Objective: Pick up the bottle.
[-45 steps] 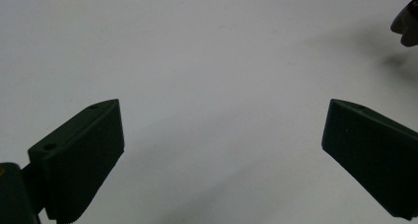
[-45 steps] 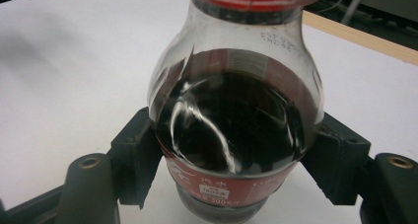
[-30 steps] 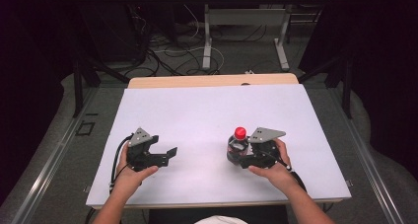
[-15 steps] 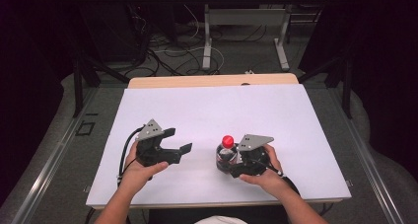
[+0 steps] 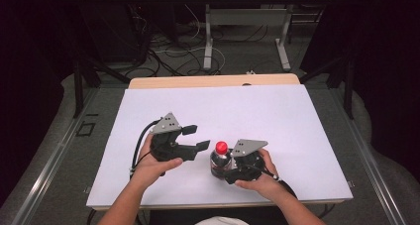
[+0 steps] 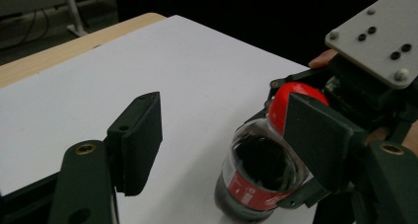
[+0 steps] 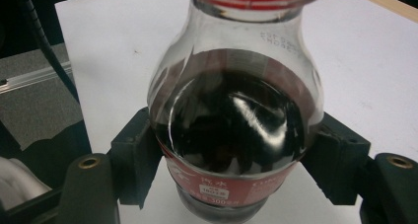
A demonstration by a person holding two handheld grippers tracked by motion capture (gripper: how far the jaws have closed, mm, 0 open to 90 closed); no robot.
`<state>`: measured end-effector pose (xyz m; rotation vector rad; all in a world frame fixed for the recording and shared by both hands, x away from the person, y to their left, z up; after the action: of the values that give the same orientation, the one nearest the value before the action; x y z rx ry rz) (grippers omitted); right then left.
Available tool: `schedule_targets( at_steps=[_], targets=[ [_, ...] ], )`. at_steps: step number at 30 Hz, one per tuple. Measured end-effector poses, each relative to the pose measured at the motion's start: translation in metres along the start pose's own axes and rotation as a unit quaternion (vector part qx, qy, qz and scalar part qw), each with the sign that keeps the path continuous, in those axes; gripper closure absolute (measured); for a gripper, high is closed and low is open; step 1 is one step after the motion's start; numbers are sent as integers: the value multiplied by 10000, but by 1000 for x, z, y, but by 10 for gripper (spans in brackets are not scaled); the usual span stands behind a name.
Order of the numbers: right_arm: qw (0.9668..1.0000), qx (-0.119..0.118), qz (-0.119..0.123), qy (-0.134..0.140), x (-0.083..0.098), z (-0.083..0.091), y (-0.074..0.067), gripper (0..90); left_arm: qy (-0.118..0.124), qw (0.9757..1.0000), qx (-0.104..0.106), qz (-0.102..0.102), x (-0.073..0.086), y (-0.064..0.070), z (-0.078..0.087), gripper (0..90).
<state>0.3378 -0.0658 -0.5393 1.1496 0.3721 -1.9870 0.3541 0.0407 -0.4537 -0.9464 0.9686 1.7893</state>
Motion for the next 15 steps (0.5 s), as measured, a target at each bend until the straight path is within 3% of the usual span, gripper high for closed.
schedule_targets(
  at_steps=[9, 11, 12, 15],
  targets=[
    [10000, -60, 8, 5, -1, -1, -7, 296, -125, 9998, 145, 56, -11, 14, -11, 367],
    [10000, -85, 2, -12, -1, -2, -8, 296, -199, 9995, 233, 65, -12, 17, -12, 375],
    [10000, -91, 0, -6, -1, -2, -8, 297, -180, 9993, 287, 172, -12, 19, -13, 383],
    [9999, -100, 12, 3, 0, -3, -8, 297, -230, 9984, 504, 107, -12, 23, -14, 397]
  ],
)
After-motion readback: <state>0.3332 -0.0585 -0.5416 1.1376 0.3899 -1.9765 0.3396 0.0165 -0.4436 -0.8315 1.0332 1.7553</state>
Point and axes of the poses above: each handheld gripper's, and its own axes: z roughly backward along the jaws, x roughly out of its underside, y roughly to its right, the point moved 9 cm from there along -z, roughly forward along the jaws, and after that the axes turned 13 degrees about x, right-handed, at the moved point
